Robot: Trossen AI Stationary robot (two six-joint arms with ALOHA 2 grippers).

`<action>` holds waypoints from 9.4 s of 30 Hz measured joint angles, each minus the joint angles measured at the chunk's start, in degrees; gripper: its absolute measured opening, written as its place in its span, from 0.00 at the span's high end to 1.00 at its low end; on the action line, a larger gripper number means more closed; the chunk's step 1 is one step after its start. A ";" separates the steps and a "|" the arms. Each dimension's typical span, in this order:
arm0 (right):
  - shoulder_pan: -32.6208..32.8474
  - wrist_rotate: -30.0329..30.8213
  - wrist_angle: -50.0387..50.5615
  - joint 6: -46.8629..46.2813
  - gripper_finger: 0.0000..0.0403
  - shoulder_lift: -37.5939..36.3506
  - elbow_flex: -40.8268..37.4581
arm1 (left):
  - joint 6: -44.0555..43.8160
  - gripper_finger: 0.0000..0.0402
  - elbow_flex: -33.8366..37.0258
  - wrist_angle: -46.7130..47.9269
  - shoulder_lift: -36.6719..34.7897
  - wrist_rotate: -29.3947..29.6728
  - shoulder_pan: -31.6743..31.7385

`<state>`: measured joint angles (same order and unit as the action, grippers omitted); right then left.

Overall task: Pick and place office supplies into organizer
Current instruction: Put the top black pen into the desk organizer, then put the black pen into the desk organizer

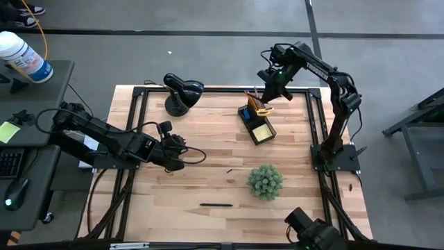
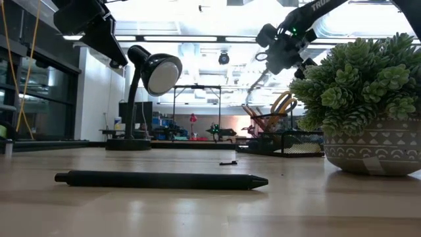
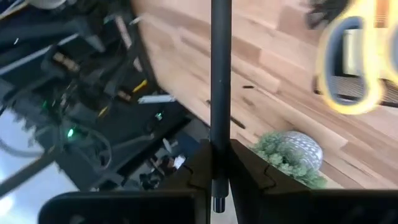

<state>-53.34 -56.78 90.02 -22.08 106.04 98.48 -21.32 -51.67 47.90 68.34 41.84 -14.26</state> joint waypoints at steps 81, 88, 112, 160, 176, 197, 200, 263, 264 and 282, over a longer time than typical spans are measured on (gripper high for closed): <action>9.91 23.00 -2.62 11.74 0.76 0.24 6.46 | 0.49 0.90 0.02 -1.51 -0.02 3.21 0.00; 23.90 36.75 -9.60 18.10 0.76 0.20 12.09 | 0.50 0.90 0.01 -1.49 -0.02 -1.86 0.00; 59.62 52.95 -31.76 7.39 0.76 0.21 12.04 | 0.02 0.90 0.02 -9.51 -0.02 -12.43 -14.42; 79.98 53.52 -39.00 -9.89 0.79 23.19 5.08 | -4.79 0.90 0.02 -9.14 6.32 -5.15 -36.76; 77.97 54.41 -41.88 -5.95 0.79 23.19 4.48 | -4.66 0.90 0.02 -11.01 6.93 -3.84 -36.76; 77.72 52.24 -41.51 -4.45 0.79 23.39 4.48 | -4.59 0.90 0.02 -10.88 6.91 -2.27 -36.76; 77.69 52.25 -41.54 -3.81 0.79 23.59 4.53 | -4.57 0.90 0.02 -10.84 6.88 -2.12 -36.76; 77.70 51.71 -44.12 -4.70 0.99 25.20 4.55 | -6.12 0.90 0.02 -10.56 6.88 -0.87 -36.76; 77.70 51.70 -44.16 -4.80 0.99 25.20 4.55 | -6.12 0.90 0.02 -10.56 6.88 -0.87 -36.76; 77.72 51.61 -44.90 -4.90 0.84 25.49 4.42 | -6.10 0.90 0.02 -10.54 6.88 -0.87 -36.76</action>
<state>24.38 -5.17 45.12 -26.98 131.52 102.89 -27.42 -51.66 37.36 75.22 40.97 -51.03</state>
